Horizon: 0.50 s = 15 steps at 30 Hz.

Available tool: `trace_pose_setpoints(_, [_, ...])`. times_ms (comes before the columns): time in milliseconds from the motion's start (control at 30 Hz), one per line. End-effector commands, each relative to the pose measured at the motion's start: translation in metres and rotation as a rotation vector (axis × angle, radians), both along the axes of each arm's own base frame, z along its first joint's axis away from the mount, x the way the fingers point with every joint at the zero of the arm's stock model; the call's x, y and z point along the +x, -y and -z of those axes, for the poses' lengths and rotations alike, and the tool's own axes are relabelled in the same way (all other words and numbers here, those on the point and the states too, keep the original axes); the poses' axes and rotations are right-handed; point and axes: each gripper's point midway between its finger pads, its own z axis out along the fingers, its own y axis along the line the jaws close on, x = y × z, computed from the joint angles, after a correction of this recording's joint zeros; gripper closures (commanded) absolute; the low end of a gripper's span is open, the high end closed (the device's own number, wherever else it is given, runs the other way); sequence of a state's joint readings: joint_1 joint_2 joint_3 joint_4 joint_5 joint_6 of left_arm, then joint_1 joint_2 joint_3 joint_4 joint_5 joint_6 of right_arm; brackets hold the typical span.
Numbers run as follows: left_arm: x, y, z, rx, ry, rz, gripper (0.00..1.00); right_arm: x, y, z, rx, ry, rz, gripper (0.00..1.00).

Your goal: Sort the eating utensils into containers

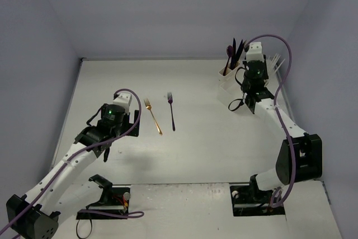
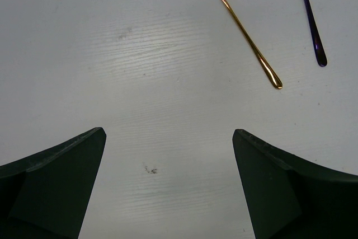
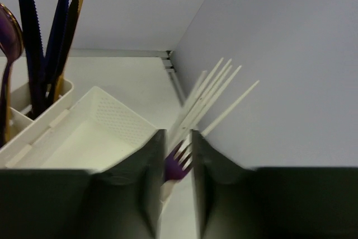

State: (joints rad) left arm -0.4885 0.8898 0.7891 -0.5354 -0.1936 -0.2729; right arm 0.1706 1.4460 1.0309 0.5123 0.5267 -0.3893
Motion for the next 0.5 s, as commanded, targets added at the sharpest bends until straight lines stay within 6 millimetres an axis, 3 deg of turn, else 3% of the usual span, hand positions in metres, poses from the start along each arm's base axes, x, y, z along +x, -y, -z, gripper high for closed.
trace_pose_setpoints(0, [0.008, -0.002, -0.014, -0.008, 0.051, -0.019, 0.04, 0.004, -0.002, -0.025, 0.077, 0.117, -0.001, 0.55])
trace_pose_setpoints(133, [0.008, -0.002, -0.016, -0.010, 0.058, -0.019, 0.03, 0.004, -0.015, -0.052, 0.133, 0.147, -0.066, 0.34])
trace_pose_setpoints(267, [0.008, -0.002, -0.018, -0.015, 0.063, -0.017, 0.04, 0.001, -0.043, -0.071, 0.219, 0.139, -0.201, 0.23])
trace_pose_setpoints(367, [0.008, -0.002, -0.018, -0.015, 0.064, -0.018, 0.04, -0.001, -0.081, -0.074, 0.324, 0.100, -0.358, 0.21])
trace_pose_setpoints(467, [0.008, -0.002, -0.019, -0.016, 0.065, -0.018, 0.04, -0.005, -0.133, -0.056, 0.425, 0.008, -0.513, 0.21])
